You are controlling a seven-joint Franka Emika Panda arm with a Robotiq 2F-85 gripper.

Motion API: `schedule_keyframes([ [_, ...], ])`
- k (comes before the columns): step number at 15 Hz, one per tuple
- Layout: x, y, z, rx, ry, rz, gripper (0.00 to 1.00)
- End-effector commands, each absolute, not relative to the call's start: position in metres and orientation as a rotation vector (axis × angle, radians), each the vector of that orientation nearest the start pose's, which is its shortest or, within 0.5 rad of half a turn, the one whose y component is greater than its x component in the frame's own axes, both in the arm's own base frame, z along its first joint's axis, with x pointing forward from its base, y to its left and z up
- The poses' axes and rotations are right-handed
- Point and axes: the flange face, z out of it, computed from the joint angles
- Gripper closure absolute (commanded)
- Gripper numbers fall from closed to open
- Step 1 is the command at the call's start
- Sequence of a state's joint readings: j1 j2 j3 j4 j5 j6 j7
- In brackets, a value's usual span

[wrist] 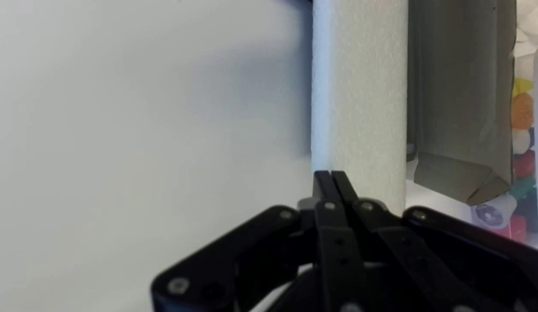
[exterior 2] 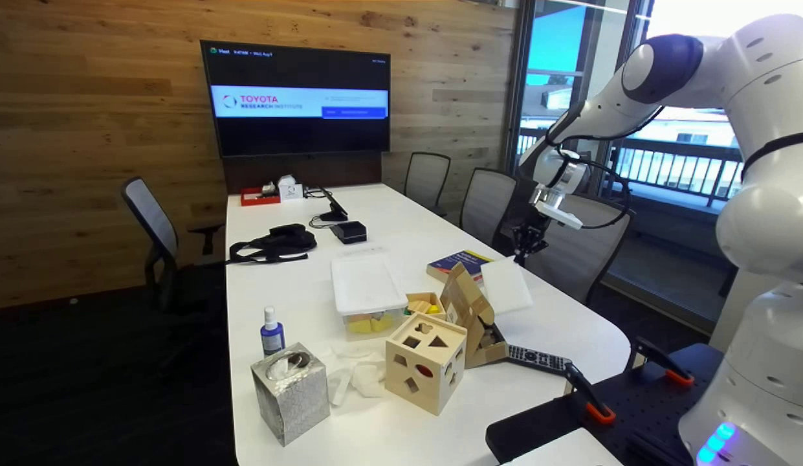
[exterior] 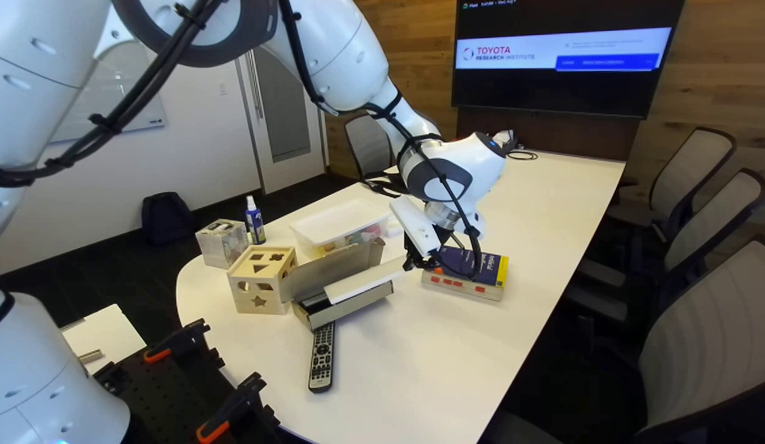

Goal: Take the packing foam out of the cardboard box

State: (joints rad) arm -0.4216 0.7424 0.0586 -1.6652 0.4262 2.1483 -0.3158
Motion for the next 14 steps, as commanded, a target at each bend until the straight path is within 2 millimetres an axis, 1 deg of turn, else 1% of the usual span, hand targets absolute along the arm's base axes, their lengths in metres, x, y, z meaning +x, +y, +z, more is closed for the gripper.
schedule_keyframes([
  [1,0.610,-0.246,0.155,-2.652,0.519,0.140,0.99],
  [4,0.608,-0.260,0.146,-2.663,0.548,0.148,0.99],
  [7,0.613,-0.269,0.135,-2.674,0.552,0.151,0.99],
  [8,0.615,-0.271,0.132,-2.673,0.548,0.144,0.72],
  [9,0.617,-0.272,0.129,-2.670,0.531,0.141,0.71],
  [10,0.618,-0.271,0.127,-2.669,0.524,0.140,0.66],
  [13,0.617,-0.268,0.129,-2.690,0.488,0.190,0.42],
  [14,0.614,-0.264,0.136,-2.699,0.477,0.228,0.36],
])
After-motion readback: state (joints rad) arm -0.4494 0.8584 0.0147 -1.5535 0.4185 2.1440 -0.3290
